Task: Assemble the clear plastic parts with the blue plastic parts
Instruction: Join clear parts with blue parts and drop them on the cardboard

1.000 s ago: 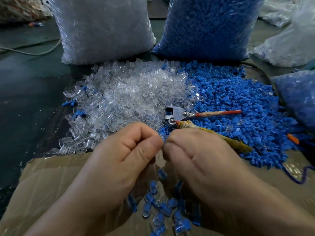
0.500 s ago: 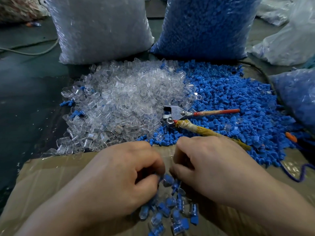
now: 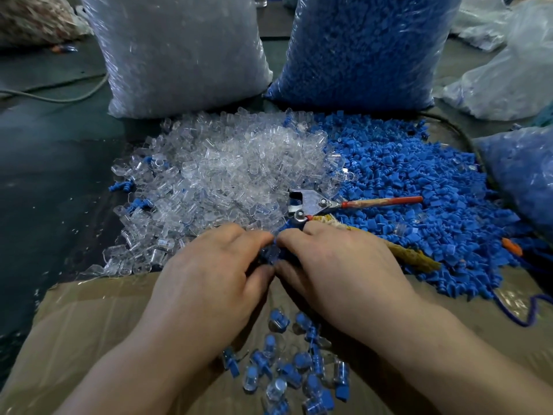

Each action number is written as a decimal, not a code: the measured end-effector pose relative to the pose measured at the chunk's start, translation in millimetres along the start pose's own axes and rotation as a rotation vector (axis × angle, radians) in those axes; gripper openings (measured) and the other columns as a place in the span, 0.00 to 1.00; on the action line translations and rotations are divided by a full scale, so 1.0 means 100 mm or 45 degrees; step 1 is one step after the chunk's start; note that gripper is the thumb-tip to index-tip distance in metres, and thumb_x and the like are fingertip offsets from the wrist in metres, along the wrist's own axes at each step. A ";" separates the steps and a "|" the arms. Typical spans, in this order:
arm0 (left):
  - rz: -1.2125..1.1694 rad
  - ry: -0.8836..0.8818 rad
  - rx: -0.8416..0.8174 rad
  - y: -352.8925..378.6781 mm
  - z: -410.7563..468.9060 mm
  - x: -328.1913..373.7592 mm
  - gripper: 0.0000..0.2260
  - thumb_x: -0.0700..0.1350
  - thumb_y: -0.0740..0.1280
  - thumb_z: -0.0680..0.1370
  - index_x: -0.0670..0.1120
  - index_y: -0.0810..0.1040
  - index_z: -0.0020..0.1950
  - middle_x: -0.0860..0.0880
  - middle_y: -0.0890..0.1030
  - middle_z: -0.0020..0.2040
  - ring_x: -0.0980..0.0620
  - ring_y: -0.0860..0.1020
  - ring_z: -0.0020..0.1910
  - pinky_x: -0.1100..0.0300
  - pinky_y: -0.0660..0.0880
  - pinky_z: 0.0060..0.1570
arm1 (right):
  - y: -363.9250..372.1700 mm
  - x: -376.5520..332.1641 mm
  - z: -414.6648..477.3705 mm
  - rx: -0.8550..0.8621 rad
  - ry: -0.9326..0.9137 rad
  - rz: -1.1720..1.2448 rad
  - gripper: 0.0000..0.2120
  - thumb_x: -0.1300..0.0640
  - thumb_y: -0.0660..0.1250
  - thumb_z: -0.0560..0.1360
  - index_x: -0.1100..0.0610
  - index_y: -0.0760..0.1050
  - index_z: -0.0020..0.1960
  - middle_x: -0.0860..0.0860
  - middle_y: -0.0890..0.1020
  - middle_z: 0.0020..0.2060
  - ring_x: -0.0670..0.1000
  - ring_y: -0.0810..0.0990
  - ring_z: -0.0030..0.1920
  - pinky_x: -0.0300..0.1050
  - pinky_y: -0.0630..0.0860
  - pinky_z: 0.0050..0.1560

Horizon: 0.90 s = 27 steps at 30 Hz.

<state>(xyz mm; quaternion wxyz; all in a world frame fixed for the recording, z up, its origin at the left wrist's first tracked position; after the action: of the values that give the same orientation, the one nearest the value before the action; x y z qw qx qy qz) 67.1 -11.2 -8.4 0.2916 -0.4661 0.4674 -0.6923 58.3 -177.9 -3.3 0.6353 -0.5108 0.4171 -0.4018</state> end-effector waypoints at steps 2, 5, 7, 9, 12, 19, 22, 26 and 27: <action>-0.019 -0.009 0.009 0.00 0.00 0.01 0.20 0.60 0.59 0.75 0.61 0.76 0.66 0.62 0.78 0.51 0.58 0.76 0.51 0.56 0.76 0.51 | -0.01 0.00 0.00 -0.015 -0.027 0.028 0.11 0.44 0.54 0.80 0.45 0.70 0.58 0.44 0.68 0.40 0.51 0.71 0.37 0.44 0.54 0.28; -0.069 -0.025 0.041 -0.01 0.01 0.01 0.18 0.59 0.62 0.74 0.61 0.78 0.62 0.62 0.79 0.49 0.59 0.76 0.49 0.58 0.76 0.48 | -0.02 0.00 0.00 -0.034 -0.057 0.063 0.08 0.48 0.59 0.80 0.47 0.71 0.58 0.44 0.73 0.43 0.51 0.76 0.41 0.45 0.58 0.33; -0.072 -0.030 0.044 0.00 0.01 0.01 0.16 0.59 0.62 0.74 0.61 0.78 0.60 0.63 0.78 0.48 0.62 0.76 0.47 0.66 0.72 0.45 | -0.03 0.00 0.00 -0.024 -0.057 0.116 0.08 0.48 0.58 0.80 0.47 0.72 0.56 0.44 0.75 0.44 0.50 0.77 0.43 0.45 0.62 0.37; -0.084 -0.037 0.058 0.02 0.01 0.00 0.14 0.59 0.62 0.75 0.61 0.78 0.58 0.63 0.78 0.47 0.64 0.75 0.45 0.73 0.67 0.44 | -0.03 0.01 0.01 -0.003 -0.039 0.208 0.09 0.46 0.56 0.79 0.48 0.72 0.53 0.45 0.77 0.44 0.50 0.77 0.44 0.46 0.67 0.39; -0.116 -0.043 0.094 0.03 0.01 -0.01 0.12 0.60 0.62 0.74 0.61 0.77 0.55 0.64 0.75 0.46 0.67 0.73 0.44 0.72 0.67 0.42 | -0.03 0.02 0.01 0.041 -0.007 0.329 0.08 0.46 0.59 0.77 0.48 0.72 0.50 0.45 0.77 0.42 0.51 0.76 0.43 0.51 0.74 0.43; -0.257 0.052 0.231 0.04 0.01 -0.01 0.11 0.54 0.64 0.77 0.57 0.79 0.58 0.62 0.77 0.52 0.62 0.76 0.48 0.65 0.76 0.47 | -0.03 0.02 0.00 0.172 0.082 0.531 0.05 0.47 0.63 0.75 0.47 0.74 0.48 0.43 0.78 0.39 0.45 0.75 0.41 0.47 0.74 0.41; -0.323 0.100 0.284 0.04 0.02 0.00 0.13 0.50 0.65 0.78 0.52 0.81 0.61 0.60 0.79 0.53 0.63 0.77 0.51 0.70 0.73 0.52 | -0.03 0.03 0.00 0.215 0.133 0.641 0.03 0.50 0.65 0.75 0.45 0.75 0.49 0.41 0.79 0.39 0.42 0.76 0.42 0.39 0.73 0.41; -0.323 0.060 0.348 0.04 0.03 0.01 0.10 0.45 0.65 0.81 0.49 0.81 0.61 0.60 0.79 0.51 0.64 0.77 0.52 0.76 0.70 0.53 | -0.02 0.03 0.00 0.232 0.191 0.638 0.05 0.49 0.66 0.76 0.44 0.74 0.51 0.40 0.78 0.37 0.41 0.75 0.43 0.38 0.72 0.41; -0.339 0.024 0.364 0.04 0.03 0.01 0.11 0.45 0.65 0.79 0.49 0.81 0.60 0.61 0.78 0.49 0.65 0.77 0.50 0.78 0.69 0.51 | -0.02 0.04 0.00 0.231 0.215 0.644 0.07 0.48 0.67 0.76 0.43 0.72 0.53 0.40 0.77 0.37 0.40 0.75 0.43 0.37 0.72 0.41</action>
<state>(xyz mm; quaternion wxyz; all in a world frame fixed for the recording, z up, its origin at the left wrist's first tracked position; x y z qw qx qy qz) 69.4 -14.9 -10.9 0.2563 -0.4713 0.3013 -0.7883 59.0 -181.8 -1.7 0.7215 -0.2963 0.5451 -0.3074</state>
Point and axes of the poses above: each hand's wrist, its own z-axis towards the middle knuckle, its own y-axis out of the palm, x = y × z, the point moved 1 cm from there along z, towards the middle knuckle
